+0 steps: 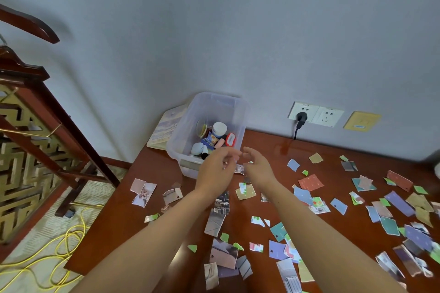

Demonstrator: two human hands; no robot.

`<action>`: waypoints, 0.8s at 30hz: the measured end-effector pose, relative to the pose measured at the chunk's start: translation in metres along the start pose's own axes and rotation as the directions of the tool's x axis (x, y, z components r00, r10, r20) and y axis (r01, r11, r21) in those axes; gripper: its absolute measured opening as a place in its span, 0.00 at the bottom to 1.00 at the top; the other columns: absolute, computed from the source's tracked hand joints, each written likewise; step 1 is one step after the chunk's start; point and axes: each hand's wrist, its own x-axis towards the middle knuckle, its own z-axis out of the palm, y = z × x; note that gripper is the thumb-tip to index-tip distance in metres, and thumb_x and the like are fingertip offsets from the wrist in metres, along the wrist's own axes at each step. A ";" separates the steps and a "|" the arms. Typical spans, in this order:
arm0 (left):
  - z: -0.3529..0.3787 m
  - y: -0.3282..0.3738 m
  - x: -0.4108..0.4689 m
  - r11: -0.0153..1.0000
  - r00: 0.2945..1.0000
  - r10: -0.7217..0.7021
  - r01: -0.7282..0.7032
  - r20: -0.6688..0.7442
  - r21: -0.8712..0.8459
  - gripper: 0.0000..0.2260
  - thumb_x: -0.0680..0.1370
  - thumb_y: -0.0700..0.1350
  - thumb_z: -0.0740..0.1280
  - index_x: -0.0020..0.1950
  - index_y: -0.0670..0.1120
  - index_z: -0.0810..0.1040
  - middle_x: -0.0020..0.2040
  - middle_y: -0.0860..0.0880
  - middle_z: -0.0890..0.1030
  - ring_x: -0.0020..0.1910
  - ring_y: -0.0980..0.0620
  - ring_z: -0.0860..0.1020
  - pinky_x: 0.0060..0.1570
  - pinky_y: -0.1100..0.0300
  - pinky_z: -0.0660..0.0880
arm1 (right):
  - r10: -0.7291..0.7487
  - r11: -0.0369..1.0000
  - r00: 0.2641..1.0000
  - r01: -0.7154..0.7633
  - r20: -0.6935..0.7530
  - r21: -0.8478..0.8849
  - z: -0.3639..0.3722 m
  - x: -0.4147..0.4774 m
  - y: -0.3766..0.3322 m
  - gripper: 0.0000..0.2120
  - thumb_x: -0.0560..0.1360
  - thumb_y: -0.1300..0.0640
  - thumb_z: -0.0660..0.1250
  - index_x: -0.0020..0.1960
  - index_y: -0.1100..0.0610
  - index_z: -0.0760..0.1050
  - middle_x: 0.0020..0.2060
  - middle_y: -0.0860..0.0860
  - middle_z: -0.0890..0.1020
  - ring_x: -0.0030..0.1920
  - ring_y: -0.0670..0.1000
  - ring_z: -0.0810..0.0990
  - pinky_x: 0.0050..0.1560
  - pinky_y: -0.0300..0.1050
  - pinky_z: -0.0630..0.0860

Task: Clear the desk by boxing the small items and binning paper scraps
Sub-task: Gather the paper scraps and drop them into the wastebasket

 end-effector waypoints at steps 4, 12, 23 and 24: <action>0.027 0.003 0.007 0.990 0.966 -0.122 0.101 0.229 0.099 0.10 0.80 0.44 0.61 0.56 0.53 0.78 0.53 0.56 0.81 0.52 0.59 0.78 0.55 0.59 0.76 | 0.054 0.998 0.997 -0.054 -0.062 -0.009 -0.019 0.002 0.010 0.27 0.74 0.71 0.58 0.71 0.56 0.67 0.62 0.53 0.75 0.50 0.49 0.75 0.38 0.32 0.73; 0.068 -0.010 0.031 0.925 0.833 -0.357 0.252 0.422 0.285 0.12 0.79 0.39 0.60 0.42 0.56 0.66 0.50 0.49 0.72 0.49 0.49 0.73 0.49 0.59 0.71 | 0.110 0.984 0.994 -0.113 -0.027 -0.136 -0.052 0.029 0.040 0.25 0.75 0.67 0.59 0.71 0.55 0.67 0.66 0.54 0.73 0.53 0.51 0.75 0.39 0.36 0.72; 0.108 -0.064 0.080 0.763 0.747 -0.550 0.268 0.373 0.589 0.33 0.79 0.40 0.62 0.79 0.44 0.49 0.79 0.42 0.44 0.78 0.43 0.44 0.75 0.51 0.50 | 0.193 0.899 0.978 -0.147 0.073 -0.413 -0.059 0.092 0.081 0.27 0.72 0.60 0.69 0.69 0.55 0.69 0.67 0.54 0.74 0.66 0.59 0.71 0.65 0.56 0.72; 0.111 -0.069 0.083 0.748 0.739 -0.558 0.250 0.379 0.614 0.34 0.78 0.39 0.62 0.79 0.44 0.47 0.79 0.41 0.42 0.78 0.42 0.42 0.76 0.50 0.49 | 0.190 0.886 0.978 -0.136 0.081 -0.444 -0.058 0.097 0.084 0.29 0.70 0.59 0.69 0.71 0.53 0.68 0.68 0.52 0.72 0.69 0.58 0.68 0.66 0.55 0.70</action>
